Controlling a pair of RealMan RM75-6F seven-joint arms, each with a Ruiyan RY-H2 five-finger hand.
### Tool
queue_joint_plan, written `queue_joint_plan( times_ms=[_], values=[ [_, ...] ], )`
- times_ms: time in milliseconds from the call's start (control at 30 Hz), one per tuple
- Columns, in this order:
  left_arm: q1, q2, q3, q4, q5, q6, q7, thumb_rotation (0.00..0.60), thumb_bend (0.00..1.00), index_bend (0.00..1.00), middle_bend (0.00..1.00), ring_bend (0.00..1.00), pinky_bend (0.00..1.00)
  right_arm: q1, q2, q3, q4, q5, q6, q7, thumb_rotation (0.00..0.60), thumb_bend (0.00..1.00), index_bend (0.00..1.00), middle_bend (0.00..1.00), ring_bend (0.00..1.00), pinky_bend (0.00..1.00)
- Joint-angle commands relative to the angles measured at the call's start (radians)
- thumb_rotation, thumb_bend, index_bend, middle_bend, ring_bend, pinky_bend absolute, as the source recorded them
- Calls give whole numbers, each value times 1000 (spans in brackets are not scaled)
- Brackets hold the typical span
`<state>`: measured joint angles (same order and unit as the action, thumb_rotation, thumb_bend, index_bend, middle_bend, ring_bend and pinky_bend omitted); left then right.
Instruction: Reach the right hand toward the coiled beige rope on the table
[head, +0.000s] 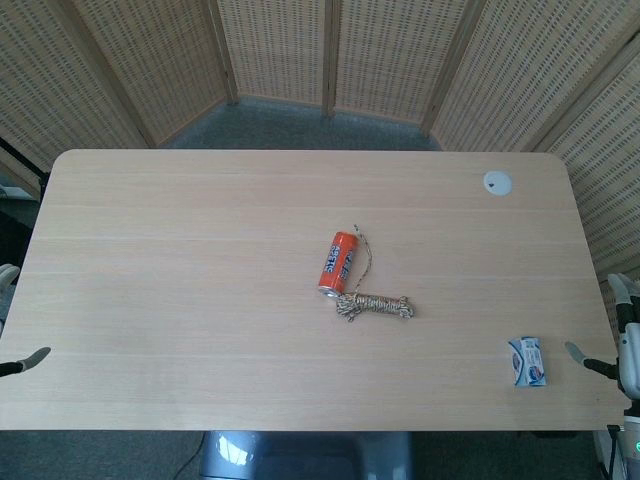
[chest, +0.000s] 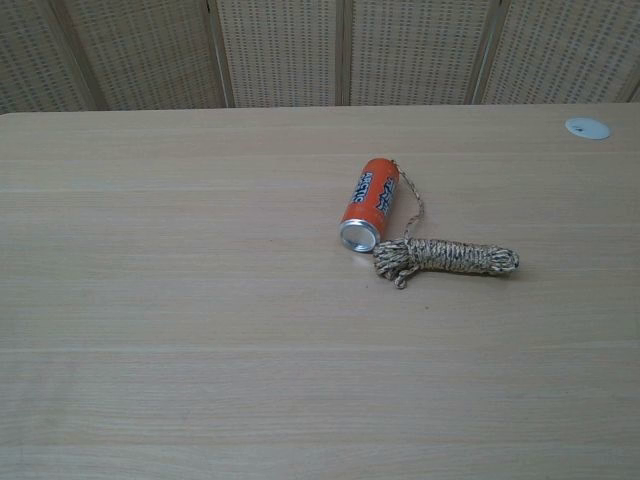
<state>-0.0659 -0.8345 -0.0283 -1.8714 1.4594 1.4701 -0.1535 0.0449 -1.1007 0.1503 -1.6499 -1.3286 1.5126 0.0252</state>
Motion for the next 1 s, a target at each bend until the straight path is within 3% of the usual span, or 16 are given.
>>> queue_joint_plan(
  times_ms=[33,367,700,1000],
  values=[
    [2,1,-1,-2,0,3,1,600,0,0,0,0,0,1,-3,-3,2,-3,-3,-5,600,0,0,0,0,0],
    [-1,9,-8,-8,-11,-9,-15,600,0,0,0,0,0,44,-43,-37,-29,-64,-66,-79,600,0,0,0,0,0],
    [-7,11,-15,3,-26,-25,-33,600,0,0,0,0,0,222,-174,-2,-46,67,-344,-201,600,0,0,0,0,0],
    [-9,8,-21,10,-36,-30,-38,600,0,0,0,0,0,326,-332,23,5,172,-423,-322,600,0,0,0,0,0]
  ],
)
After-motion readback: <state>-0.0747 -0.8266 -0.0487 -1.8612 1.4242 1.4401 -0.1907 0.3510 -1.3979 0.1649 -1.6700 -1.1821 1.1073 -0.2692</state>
